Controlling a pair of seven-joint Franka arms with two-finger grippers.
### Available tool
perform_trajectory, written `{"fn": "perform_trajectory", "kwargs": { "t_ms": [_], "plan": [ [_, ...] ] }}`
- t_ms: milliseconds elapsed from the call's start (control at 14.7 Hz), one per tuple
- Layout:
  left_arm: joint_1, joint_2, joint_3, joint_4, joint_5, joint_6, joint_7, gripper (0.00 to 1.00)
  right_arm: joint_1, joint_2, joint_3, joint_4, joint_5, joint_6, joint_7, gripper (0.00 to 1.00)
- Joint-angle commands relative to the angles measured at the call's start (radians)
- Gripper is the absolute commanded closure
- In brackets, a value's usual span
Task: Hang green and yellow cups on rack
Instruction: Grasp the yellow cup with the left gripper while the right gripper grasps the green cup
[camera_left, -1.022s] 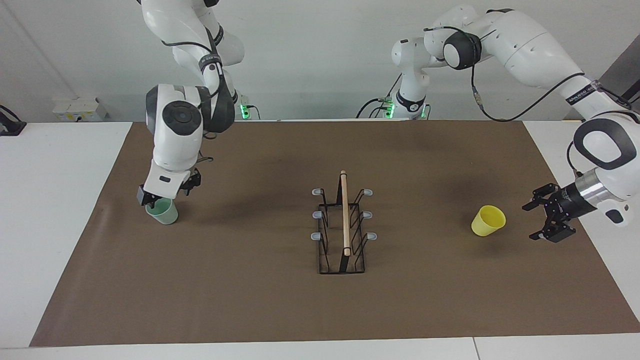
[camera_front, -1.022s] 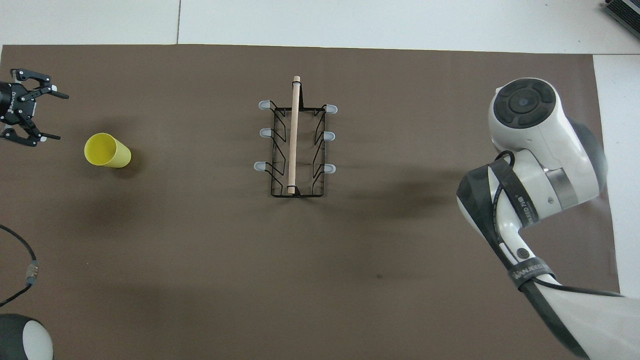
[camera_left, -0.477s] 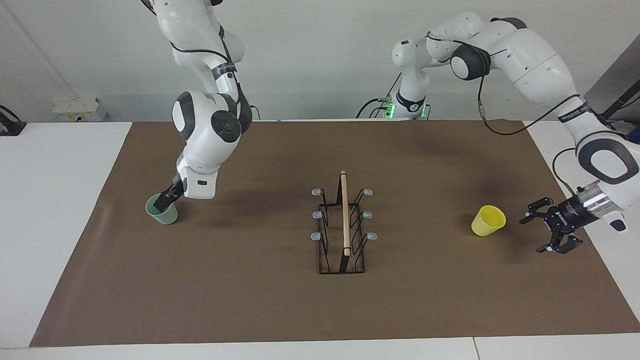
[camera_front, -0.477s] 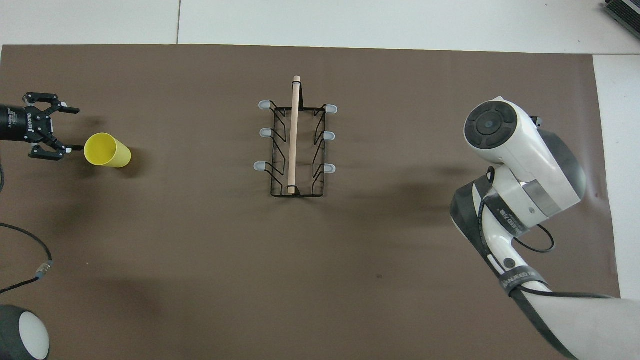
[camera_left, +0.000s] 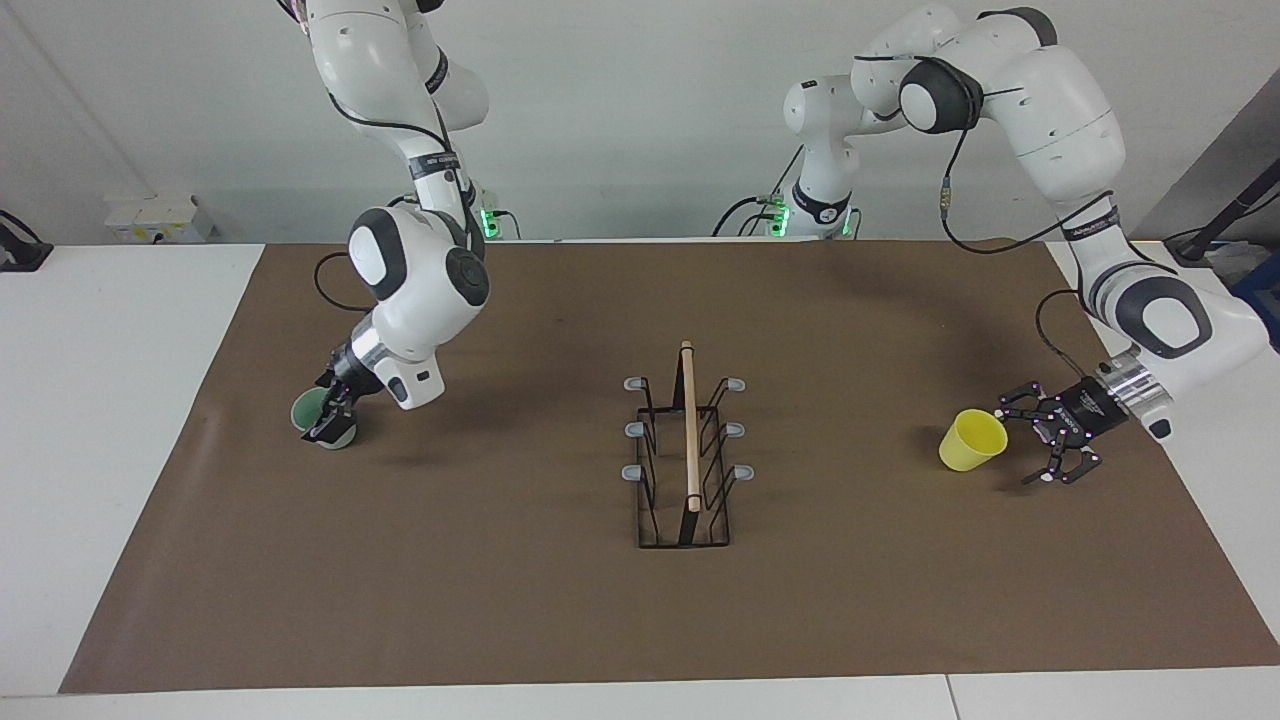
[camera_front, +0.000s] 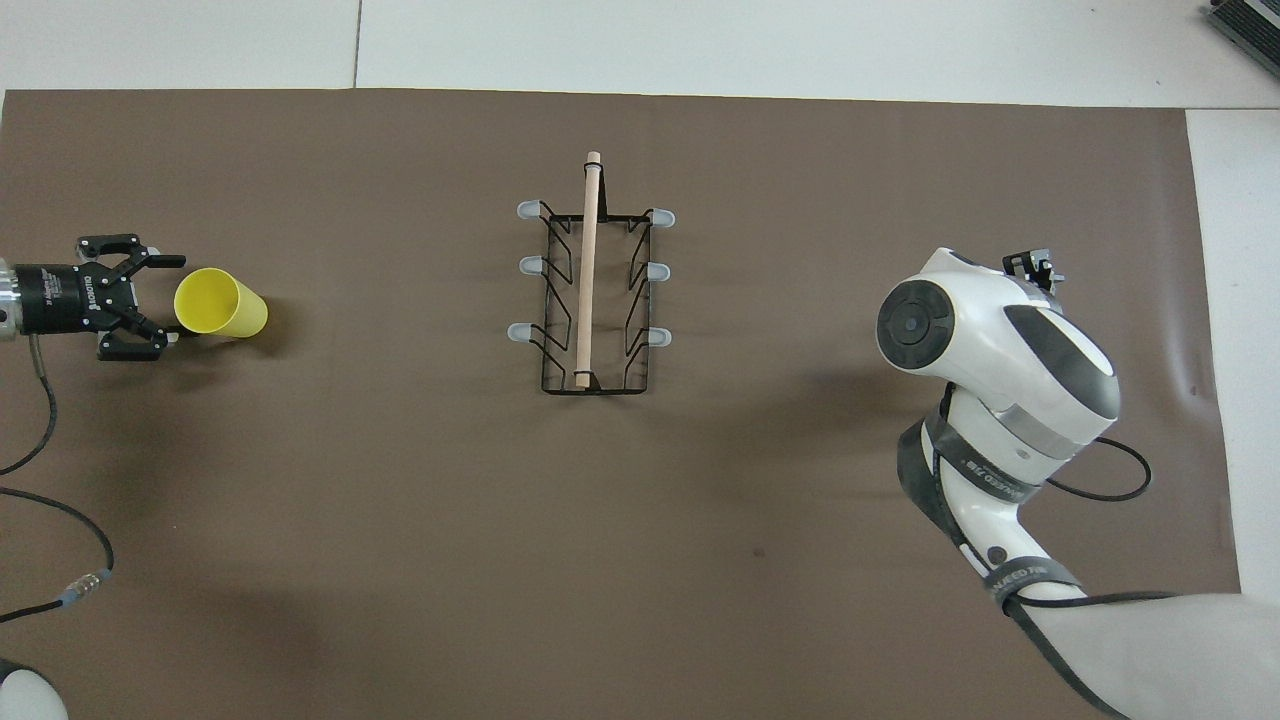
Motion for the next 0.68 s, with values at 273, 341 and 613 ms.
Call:
{"fn": "perform_trajectory", "kwargs": {
  "t_ms": [273,341,613],
  "plan": [
    [-0.053,-0.093,0.011,-0.21,-0.13,0.09,0.132,0.0,0.023,0.103,0.002,0.037,-0.028,-0.002,0.106,0.0],
    [-0.059,-0.101,0.011,-0.225,-0.156,0.096,0.134,0.0,0.023,0.105,0.002,0.035,-0.025,-0.002,0.116,0.0],
    [-0.096,-0.106,0.008,-0.259,-0.234,0.147,0.144,0.0,0.043,0.141,0.008,0.035,-0.022,-0.003,0.209,0.0]
  ]
}}
